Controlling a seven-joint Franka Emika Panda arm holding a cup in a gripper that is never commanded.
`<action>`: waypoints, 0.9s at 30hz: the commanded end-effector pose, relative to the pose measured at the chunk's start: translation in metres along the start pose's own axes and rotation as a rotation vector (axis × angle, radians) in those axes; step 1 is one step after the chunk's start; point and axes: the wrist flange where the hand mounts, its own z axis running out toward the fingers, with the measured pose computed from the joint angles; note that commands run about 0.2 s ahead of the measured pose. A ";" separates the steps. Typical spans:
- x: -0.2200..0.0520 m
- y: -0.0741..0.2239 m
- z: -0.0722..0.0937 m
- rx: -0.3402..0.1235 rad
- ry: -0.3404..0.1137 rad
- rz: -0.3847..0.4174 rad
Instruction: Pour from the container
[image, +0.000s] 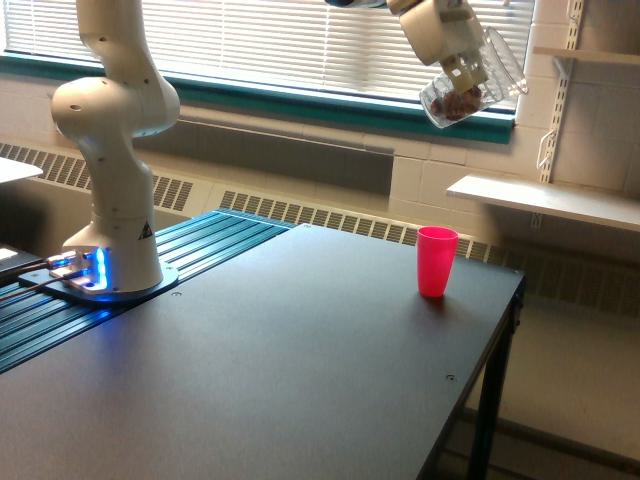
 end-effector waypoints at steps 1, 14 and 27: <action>0.038 0.017 -0.031 0.032 0.059 0.181; -0.009 0.011 -0.028 -0.049 0.007 0.176; -0.089 0.014 -0.031 -0.069 -0.093 0.238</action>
